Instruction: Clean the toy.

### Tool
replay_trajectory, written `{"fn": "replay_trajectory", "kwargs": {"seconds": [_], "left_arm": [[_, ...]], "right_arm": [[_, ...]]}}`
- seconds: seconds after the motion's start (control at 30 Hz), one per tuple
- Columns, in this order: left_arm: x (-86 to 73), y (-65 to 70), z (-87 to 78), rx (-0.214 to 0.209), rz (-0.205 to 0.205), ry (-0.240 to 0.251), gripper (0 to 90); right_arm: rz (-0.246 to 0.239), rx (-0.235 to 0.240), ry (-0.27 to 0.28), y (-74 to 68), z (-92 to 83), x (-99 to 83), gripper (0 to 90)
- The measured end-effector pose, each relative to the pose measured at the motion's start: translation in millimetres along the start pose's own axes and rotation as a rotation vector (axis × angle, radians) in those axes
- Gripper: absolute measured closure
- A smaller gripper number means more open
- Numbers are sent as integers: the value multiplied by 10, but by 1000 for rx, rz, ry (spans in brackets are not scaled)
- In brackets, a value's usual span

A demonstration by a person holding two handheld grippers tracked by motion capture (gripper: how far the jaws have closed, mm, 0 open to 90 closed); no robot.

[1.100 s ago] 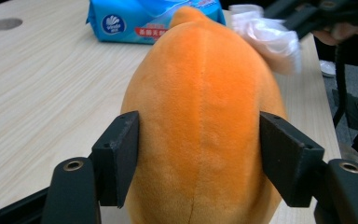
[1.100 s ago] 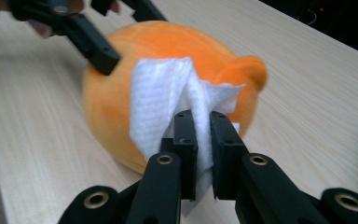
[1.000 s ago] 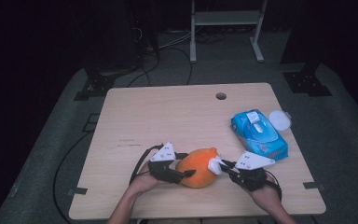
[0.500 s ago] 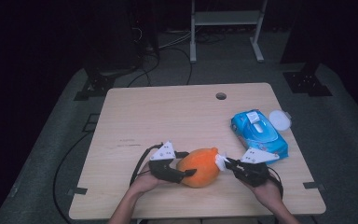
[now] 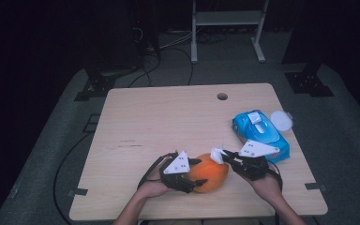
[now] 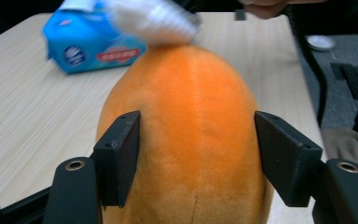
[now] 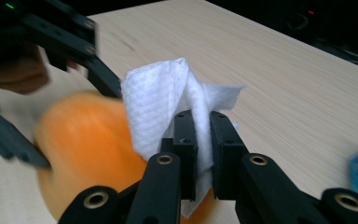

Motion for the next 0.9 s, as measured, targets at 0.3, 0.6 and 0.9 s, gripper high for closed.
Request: {"fn": "replay_trajectory", "kwargs": {"seconds": [0.3,0.6,0.9], "left_arm": [[-36,-62,-28,14,-38,7,320],[-39,-140,-26,26,-100,25,262],[23,-103,45,41,-81,20,264]], "right_arm": [[-45,-22,-27,5,11,-30,817],[8,-61,-52,228,-177,-262,817],[-47,12,-42,-63,-143,-135,817]]}}
Point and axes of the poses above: each handheld gripper's, and its own axes: z roughly forward along the jaws, x roughly out of its top, y roughly to its right, the point moved 9 cm from there along z, roughly forward along the jaws, and after that the axes turned 1 degree about y, right-handed, at the moved point
